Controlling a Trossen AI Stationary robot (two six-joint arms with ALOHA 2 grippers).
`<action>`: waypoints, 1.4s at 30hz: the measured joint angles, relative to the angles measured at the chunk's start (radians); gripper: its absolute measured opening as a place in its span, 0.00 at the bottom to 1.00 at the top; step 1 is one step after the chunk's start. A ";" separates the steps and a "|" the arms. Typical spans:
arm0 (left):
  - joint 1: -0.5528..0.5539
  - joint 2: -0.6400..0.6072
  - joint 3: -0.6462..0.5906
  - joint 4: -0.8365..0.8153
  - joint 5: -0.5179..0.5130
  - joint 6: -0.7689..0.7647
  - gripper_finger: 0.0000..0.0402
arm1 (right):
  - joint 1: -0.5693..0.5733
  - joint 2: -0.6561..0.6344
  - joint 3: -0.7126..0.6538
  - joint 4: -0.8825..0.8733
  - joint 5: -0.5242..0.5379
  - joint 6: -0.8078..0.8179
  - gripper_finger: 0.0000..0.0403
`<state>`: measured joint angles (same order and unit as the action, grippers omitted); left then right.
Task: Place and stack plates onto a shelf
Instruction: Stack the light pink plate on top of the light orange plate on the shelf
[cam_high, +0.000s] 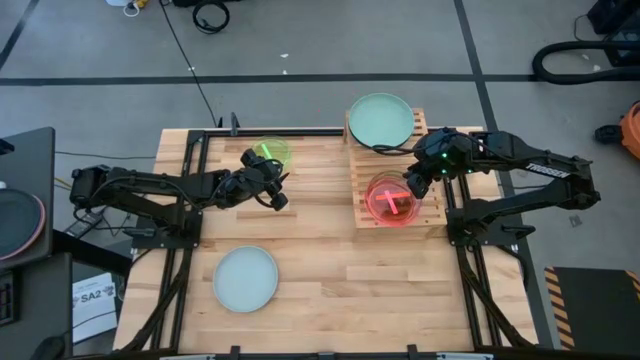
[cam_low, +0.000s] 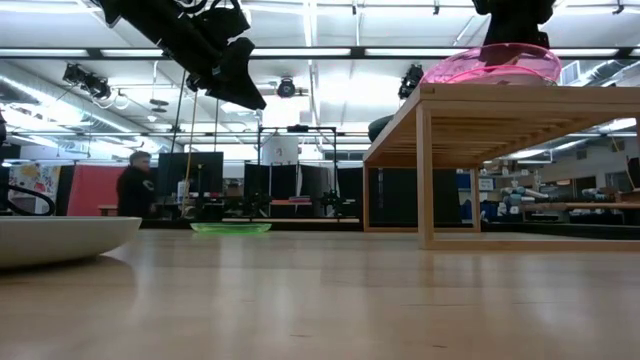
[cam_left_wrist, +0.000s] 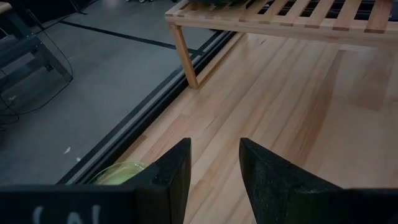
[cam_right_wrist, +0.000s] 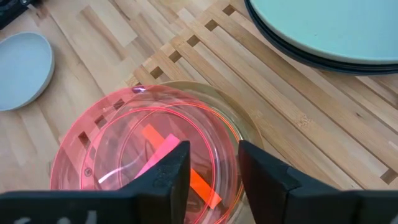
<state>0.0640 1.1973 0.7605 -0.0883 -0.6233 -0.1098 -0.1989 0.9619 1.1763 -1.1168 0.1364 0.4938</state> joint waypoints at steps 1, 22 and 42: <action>0.000 0.000 0.000 0.000 0.000 0.000 0.35 | 0.000 0.000 0.000 0.000 0.000 0.000 0.36; 0.000 0.000 0.000 0.000 0.000 -0.003 0.35 | 0.144 0.245 0.000 0.053 -0.112 0.009 0.36; 0.000 0.000 0.000 -0.005 0.000 -0.003 0.35 | 0.143 0.243 0.000 0.019 -0.022 -0.060 0.36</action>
<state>0.0640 1.1973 0.7605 -0.0933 -0.6235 -0.1123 -0.0555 1.2047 1.1759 -1.0973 0.1144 0.4339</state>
